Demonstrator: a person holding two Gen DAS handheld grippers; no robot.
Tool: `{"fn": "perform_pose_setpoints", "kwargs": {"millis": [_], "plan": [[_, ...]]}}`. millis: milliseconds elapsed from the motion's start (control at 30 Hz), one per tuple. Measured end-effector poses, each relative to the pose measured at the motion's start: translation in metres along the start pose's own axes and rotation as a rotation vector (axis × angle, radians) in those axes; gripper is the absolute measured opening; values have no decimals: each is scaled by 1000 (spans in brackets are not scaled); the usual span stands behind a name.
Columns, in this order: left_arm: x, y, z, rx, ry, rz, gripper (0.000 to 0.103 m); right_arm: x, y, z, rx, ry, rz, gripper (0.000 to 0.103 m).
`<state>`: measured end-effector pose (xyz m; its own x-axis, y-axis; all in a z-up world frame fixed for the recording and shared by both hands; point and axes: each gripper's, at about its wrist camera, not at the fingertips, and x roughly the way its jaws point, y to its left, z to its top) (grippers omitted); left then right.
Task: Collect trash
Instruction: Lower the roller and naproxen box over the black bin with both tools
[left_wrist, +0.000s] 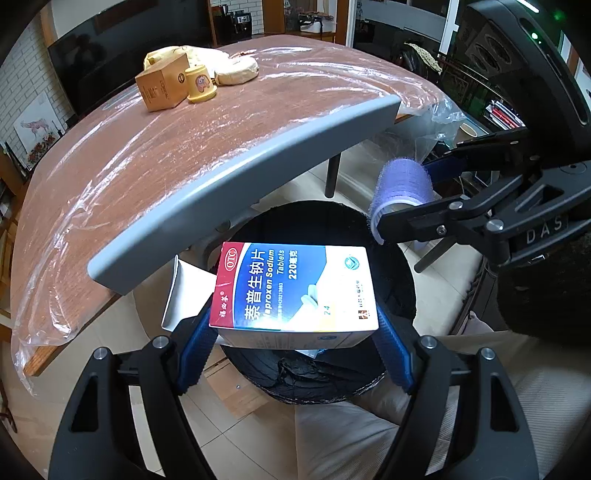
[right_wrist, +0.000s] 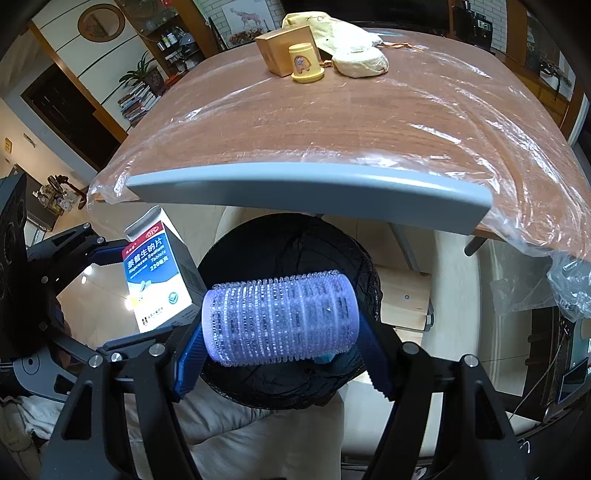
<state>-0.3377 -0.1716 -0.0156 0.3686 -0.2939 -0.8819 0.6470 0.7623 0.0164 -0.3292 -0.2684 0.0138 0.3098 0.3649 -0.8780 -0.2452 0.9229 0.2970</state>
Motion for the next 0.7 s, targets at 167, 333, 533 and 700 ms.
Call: {"fn": "perform_pose_setpoints", "kwargs": {"millis": [167,333,533,700], "plan": [[8,3,0,-3,17,9,78,9,1,1,-14,17,-3,70],[15,7,-3,-7,34,16,78,18,0,1,-22,32,-6,71],[25,9,-7,-6,52,20,78,30,-2,0,-27,51,-14,71],[33,10,-9,1,66,26,78,43,-1,1,-30,71,-25,71]]}}
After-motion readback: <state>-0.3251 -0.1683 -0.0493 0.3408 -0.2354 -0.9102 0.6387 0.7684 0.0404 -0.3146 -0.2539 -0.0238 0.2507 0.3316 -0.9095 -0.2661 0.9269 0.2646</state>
